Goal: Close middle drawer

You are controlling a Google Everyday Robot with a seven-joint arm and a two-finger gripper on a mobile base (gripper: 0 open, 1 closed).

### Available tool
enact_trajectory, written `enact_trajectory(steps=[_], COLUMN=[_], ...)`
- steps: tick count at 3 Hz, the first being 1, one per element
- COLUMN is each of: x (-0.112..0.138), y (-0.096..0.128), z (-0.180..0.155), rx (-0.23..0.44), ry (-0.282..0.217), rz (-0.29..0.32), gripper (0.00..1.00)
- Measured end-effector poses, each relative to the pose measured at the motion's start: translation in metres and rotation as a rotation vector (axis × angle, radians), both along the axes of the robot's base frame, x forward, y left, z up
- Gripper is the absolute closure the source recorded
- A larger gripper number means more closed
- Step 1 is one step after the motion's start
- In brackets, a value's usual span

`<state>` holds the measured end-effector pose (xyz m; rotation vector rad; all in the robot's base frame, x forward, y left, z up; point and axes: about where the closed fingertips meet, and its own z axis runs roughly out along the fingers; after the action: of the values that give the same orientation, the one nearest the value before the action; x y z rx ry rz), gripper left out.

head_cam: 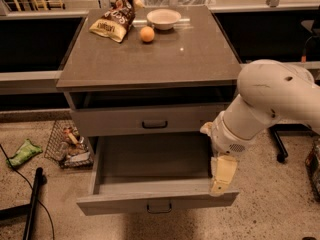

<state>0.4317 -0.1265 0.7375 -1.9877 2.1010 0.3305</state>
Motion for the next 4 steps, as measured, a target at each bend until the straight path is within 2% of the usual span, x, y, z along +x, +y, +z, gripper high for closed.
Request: enact_trajectory(steps=[1, 2, 3, 4], x=[-0.002, -0.005, -0.008, -0.012], y=[0.004, 0.012, 0.015, 0.017], z=[-0.007, -0.064, -0.136, -0.194], rx=[0.015, 0.024, 0.044, 0.083], ry=[0.007, 0.034, 0.074, 0.1], rz=[0.025, 0.083, 0.11, 0.122], gripper=[0.0, 0.0, 0.0, 0.17])
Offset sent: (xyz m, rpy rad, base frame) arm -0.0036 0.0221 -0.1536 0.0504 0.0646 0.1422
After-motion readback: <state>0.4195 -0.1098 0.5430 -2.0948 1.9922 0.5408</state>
